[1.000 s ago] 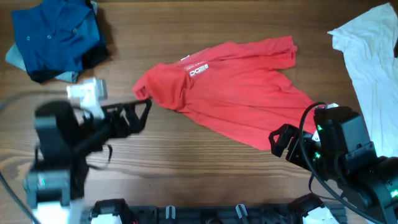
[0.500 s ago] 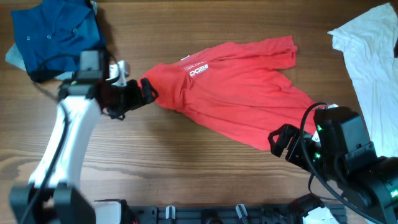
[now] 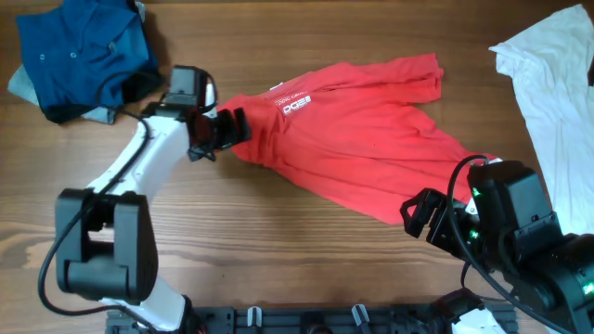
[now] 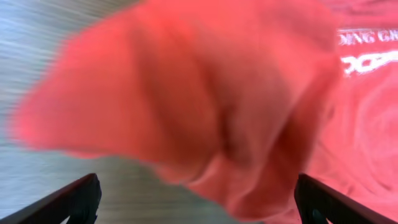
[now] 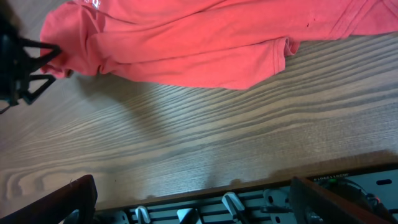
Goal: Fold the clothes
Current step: 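Grasp the left edge of the red T-shirt with the left gripper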
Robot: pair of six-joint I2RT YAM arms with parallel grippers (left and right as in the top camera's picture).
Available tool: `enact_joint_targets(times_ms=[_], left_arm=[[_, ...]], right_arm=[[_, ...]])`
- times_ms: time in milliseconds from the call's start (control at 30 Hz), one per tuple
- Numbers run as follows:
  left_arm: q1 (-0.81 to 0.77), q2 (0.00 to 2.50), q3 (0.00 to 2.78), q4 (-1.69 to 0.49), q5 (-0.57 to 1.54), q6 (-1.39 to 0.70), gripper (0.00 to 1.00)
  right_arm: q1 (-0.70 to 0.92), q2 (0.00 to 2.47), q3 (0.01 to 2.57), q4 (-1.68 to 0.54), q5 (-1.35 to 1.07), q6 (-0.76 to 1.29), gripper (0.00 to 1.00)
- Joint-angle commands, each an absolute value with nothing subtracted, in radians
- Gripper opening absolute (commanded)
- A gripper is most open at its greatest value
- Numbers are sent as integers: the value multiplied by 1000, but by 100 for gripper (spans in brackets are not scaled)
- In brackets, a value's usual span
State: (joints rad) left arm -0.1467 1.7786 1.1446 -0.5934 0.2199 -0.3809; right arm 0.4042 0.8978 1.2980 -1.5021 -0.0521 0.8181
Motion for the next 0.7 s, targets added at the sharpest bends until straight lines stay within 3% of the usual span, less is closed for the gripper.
enact_joint_targets(times_ms=[0,667], left_arm=[[-193,1825,1152,-550,180,-456,100],[-191,1856,1152,-451,76,-450,100]], right_arm=[[405,898,1301,-1500,-61,814,100],[405,900,1300,-1512,-46,841,100]])
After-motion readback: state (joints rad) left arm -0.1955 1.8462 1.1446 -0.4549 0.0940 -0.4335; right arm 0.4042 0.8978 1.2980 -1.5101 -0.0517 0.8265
